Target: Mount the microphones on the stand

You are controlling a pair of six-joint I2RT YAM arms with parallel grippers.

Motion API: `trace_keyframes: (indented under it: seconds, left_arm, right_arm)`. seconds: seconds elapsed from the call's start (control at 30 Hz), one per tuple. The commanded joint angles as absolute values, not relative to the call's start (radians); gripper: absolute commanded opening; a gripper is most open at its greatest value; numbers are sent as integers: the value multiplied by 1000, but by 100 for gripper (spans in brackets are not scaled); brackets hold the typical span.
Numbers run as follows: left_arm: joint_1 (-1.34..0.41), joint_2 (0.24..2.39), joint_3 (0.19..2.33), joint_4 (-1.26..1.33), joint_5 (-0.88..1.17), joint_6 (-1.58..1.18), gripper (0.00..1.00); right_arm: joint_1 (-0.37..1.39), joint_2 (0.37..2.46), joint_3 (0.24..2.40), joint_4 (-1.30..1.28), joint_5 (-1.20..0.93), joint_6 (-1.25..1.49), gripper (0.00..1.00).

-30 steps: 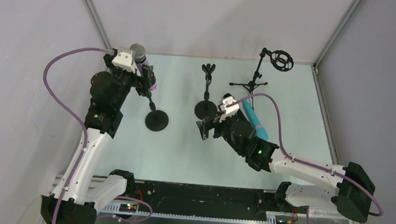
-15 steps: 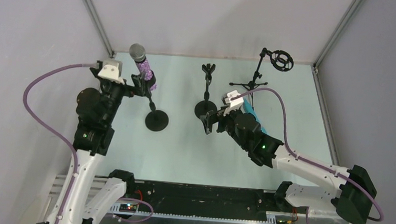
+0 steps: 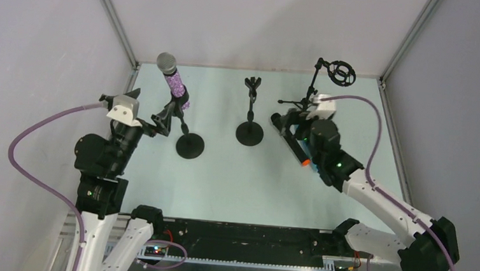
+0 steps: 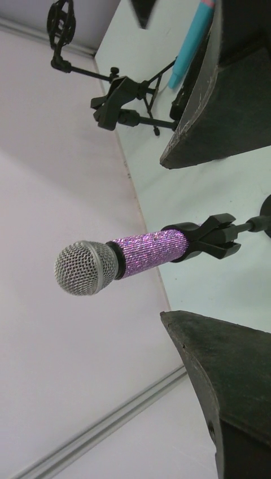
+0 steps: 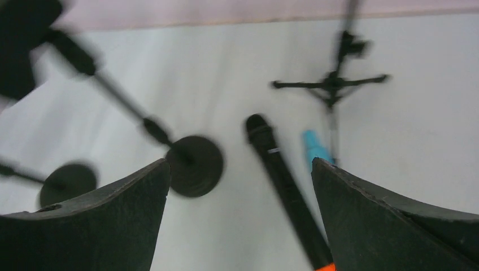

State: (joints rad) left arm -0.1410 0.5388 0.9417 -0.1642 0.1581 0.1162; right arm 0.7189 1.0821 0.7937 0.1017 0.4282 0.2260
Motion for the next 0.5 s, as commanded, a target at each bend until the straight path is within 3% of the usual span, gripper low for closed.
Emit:
trace_keyframes:
  seconds: [0.0, 0.2, 0.47]
  left_arm:
    - [-132, 526, 919, -201, 230, 139, 100]
    - [-132, 476, 867, -218, 340, 114, 100]
    - [-180, 477, 876, -217, 593, 117, 100]
  right_arm:
    - [546, 1008, 836, 63, 453, 315, 99]
    - [450, 959, 835, 33, 418, 314, 99]
    - [480, 958, 839, 61, 366, 274, 100]
